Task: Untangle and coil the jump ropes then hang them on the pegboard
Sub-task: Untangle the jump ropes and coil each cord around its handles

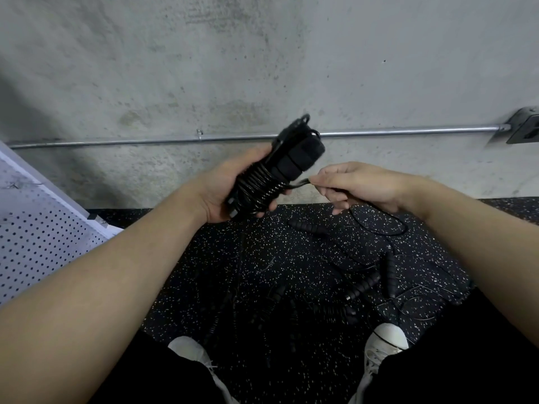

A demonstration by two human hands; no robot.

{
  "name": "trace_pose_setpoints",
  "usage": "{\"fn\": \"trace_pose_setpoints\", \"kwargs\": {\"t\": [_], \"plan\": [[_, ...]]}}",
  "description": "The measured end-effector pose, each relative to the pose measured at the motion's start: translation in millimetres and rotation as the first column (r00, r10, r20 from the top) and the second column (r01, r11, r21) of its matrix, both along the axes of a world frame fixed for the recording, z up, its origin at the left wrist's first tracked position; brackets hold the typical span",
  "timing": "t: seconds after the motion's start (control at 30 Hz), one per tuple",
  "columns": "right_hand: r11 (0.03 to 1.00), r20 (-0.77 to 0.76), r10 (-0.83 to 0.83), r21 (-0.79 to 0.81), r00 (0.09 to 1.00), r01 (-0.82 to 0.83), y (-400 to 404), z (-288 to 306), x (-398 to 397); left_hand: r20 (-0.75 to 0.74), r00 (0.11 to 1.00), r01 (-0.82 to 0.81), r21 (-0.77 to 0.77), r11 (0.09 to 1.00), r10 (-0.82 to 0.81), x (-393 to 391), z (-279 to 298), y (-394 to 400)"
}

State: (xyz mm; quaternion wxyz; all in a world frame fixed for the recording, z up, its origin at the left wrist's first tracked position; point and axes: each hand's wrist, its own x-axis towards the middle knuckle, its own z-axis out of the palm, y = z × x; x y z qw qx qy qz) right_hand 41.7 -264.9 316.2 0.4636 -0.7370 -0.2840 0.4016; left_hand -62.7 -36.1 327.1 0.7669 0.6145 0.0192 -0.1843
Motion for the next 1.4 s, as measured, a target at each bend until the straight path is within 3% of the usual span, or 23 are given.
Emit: {"fn": "trace_pose_setpoints", "kwargs": {"t": [0.1,0.3,0.4,0.47,0.53,0.6,0.8,0.9,0.97,1.07,1.27,1.4], "plan": [[0.999,0.075,-0.031,-0.033,0.997,0.033,1,-3,3,-0.08,0.988,0.141,0.134,0.981,-0.131,0,0,-2],[0.991,0.191,-0.077,-0.092,0.979,0.095,5,-9,2,-0.15,0.968,0.242,0.346,0.906,-0.201,3,-10,-16],[0.986,0.239,-0.063,-0.137,0.969,0.098,11,-6,-7,-0.162,0.944,0.329,0.482,0.812,-0.287,4,-19,-24],[0.977,0.3,-0.028,-0.192,0.953,0.089,16,-6,-12,-0.164,0.925,0.365,0.627,0.688,-0.342,6,-23,-28],[0.966,0.361,-0.033,-0.229,0.932,0.123,19,-9,-12,-0.175,0.92,0.357,0.742,0.567,-0.35,8,-26,-29],[0.958,0.407,-0.053,-0.238,0.912,0.162,22,-11,-13,-0.191,0.928,0.338,0.794,0.505,-0.322,11,-28,-30],[0.969,0.419,-0.109,-0.156,0.901,0.19,30,-14,-17,-0.002,0.988,0.068,0.902,0.426,-0.155,18,-45,-31],[0.977,0.315,-0.136,-0.114,0.939,0.179,32,-15,-13,0.067,0.995,-0.029,0.911,0.412,-0.078,17,-50,-30],[0.976,0.203,-0.145,-0.133,0.968,0.174,31,-16,-13,0.072,0.997,-0.066,0.904,0.423,0.003,16,-53,-30],[0.978,0.154,-0.098,-0.167,0.983,0.123,27,-14,-15,0.057,0.993,-0.1,0.879,0.467,0.106,15,-52,-30],[0.983,0.166,-0.104,-0.134,0.981,0.127,28,-10,-13,-0.073,0.947,-0.205,0.613,0.763,0.313,18,-51,-28],[0.98,0.201,-0.068,-0.171,0.977,0.103,25,-7,-14,-0.186,0.936,-0.214,0.372,0.903,0.299,19,-47,-28]]}}
